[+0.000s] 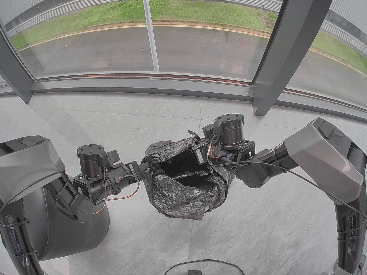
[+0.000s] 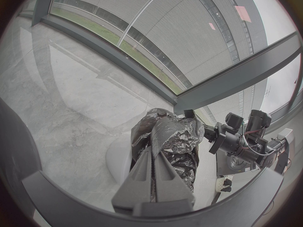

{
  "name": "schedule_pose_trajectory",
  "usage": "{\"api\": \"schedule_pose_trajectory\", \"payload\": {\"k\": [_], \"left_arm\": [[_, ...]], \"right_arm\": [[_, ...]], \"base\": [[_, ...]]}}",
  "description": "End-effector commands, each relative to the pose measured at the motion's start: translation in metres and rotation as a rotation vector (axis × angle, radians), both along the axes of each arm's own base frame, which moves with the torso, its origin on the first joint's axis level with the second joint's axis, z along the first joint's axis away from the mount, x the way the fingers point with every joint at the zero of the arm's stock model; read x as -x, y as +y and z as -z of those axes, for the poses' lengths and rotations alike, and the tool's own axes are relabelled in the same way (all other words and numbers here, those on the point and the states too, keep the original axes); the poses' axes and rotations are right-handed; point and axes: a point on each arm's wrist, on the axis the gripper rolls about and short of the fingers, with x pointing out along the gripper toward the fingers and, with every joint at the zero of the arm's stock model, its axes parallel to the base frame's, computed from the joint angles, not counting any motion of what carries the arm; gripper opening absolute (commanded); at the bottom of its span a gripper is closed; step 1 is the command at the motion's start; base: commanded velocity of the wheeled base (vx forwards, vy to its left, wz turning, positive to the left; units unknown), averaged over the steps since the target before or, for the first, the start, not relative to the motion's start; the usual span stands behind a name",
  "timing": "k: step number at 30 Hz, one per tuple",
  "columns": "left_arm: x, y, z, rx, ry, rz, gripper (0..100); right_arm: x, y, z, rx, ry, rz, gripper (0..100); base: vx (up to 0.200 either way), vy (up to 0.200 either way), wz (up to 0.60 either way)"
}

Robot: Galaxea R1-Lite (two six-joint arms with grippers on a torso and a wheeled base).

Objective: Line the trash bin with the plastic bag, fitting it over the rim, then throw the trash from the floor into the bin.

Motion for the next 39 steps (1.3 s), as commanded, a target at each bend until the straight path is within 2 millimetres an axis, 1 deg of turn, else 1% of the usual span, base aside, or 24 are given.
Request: {"api": "schedule_pose_trajectory", "payload": {"k": [1, 3, 10, 12, 13, 24, 30, 33, 39], "left_arm": [[-0.008, -0.002, 0.001, 0.004, -0.009, 0.001, 0], [-0.013, -0.003, 0.003, 0.005, -0.015, -0.004, 0], [-0.031, 0.006, 0.012, 0.005, -0.017, -0.037, 0], [-0.032, 0.006, 0.012, 0.005, -0.019, -0.039, 0], [-0.035, 0.01, 0.015, 0.004, -0.016, -0.051, 0], [-0.042, 0.02, 0.017, 0.003, -0.02, -0.077, 0], [-0.043, 0.022, 0.023, -0.001, -0.007, -0.083, 0], [-0.042, 0.022, 0.025, -0.001, -0.002, -0.083, 0], [-0.042, 0.022, 0.024, -0.001, -0.003, -0.085, 0]], "right_arm": [[-0.008, 0.005, 0.011, 0.007, 0.001, 0.0, 0], [-0.012, 0.004, 0.015, 0.024, -0.006, 0.0, 0], [-0.02, 0.002, 0.01, 0.023, -0.031, 0.009, 0], [-0.02, 0.001, 0.01, 0.024, -0.033, 0.01, 0], [-0.024, 0.0, 0.012, 0.034, -0.039, 0.013, 0], [-0.033, 0.002, 0.013, 0.025, -0.054, 0.017, 0], [-0.035, 0.002, 0.022, 0.035, -0.041, 0.017, 0], [-0.035, 0.003, 0.023, 0.035, -0.037, 0.017, 0], [-0.035, 0.003, 0.022, 0.033, -0.041, 0.015, 0]], "base": [[0.0, 0.0, 0.0], [0.0, 0.0, 0.0], [0.0, 0.0, 0.0], [0.0, 0.0, 0.0], [0.0, 0.0, 0.0], [0.0, 0.0, 0.0], [0.0, 0.0, 0.0], [0.0, 0.0, 0.0], [0.0, 0.0, 0.0]]}}
